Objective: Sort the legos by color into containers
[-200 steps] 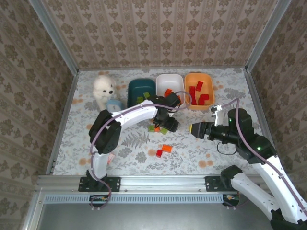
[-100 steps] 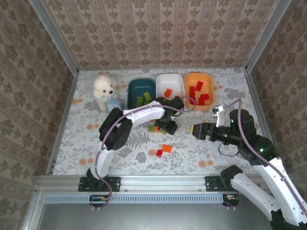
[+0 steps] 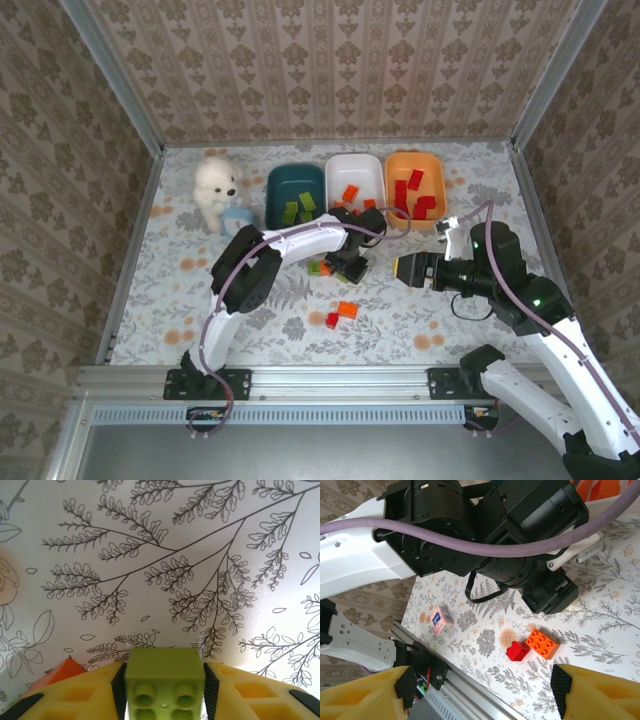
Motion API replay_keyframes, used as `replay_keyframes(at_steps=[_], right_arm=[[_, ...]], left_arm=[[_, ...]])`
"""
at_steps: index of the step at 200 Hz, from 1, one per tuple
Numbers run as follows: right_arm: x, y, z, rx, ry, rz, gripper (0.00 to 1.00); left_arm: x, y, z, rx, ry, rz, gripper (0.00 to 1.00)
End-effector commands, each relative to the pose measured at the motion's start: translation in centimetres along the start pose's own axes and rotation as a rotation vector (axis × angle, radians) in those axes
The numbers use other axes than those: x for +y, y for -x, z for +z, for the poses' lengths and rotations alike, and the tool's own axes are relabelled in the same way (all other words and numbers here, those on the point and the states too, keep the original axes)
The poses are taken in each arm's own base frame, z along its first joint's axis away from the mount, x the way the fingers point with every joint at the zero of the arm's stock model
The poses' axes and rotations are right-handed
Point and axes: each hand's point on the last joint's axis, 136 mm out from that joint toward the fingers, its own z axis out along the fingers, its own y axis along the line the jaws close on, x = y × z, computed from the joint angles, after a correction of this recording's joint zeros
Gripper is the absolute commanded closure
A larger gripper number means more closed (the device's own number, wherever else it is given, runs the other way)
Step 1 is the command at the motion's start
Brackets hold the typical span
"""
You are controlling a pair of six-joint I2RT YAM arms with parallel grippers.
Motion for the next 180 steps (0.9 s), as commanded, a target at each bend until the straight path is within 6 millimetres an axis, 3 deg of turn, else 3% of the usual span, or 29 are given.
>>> replay_keyframes(at_steps=[1,30,59,83,107,130,161,180], right_arm=[[1.1,1.2,-0.6,-0.043,0.025,-0.017,0.25],[1.2,1.4,-0.8,-0.053,0.024,-0.018,0.25],[1.4,1.3,-1.1,-0.048,0.022,-0.027,0.25],[1.2,0.9,-0.7,-0.029,0.031,-0.027,0.25],[1.4,1.3,0.3,-0.018,0.054,-0.018,0.25],[1.6,1.7,1.5,0.004,0.07,-0.018,0.25],[1.4,2.3,2.8,0.035,0.069,-0.022,0.25],[1.3,2.4,3.8,0.077,0.062,-0.024,0.25]], left_arm=[[0.3,-0.1,0.4,0.015,0.03,0.02,0.63],[0.5,0.5,-0.8,-0.017,0.037,0.014,0.65],[1.9,2.2,-5.5,-0.112,0.007,-0.064,0.67],[5.1,4.2,-10.2,-0.227,-0.027,-0.179,0.68],[9.6,6.0,-12.7,-0.309,-0.044,-0.284,0.68],[14.4,8.1,-12.8,-0.362,-0.047,-0.38,0.68],[20.7,11.2,-10.7,-0.424,0.0,-0.503,0.68],[23.4,12.7,-8.9,-0.431,0.015,-0.566,0.68]])
